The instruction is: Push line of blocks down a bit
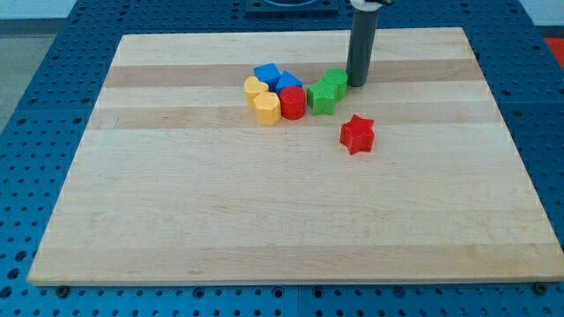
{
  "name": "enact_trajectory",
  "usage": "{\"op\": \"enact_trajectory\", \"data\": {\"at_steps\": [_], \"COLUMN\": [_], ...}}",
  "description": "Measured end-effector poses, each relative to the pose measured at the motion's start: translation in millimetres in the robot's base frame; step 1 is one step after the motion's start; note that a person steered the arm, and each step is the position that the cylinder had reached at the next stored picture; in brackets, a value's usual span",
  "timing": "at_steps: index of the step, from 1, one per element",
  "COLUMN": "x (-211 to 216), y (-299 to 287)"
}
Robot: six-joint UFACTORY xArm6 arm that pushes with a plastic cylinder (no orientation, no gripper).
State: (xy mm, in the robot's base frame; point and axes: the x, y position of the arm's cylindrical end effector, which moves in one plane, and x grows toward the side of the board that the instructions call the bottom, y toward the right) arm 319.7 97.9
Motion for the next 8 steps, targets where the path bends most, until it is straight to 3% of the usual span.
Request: {"op": "enact_trajectory", "data": {"at_steps": [5, 7, 8], "x": [4, 57, 107], "y": [-8, 62, 76]}}
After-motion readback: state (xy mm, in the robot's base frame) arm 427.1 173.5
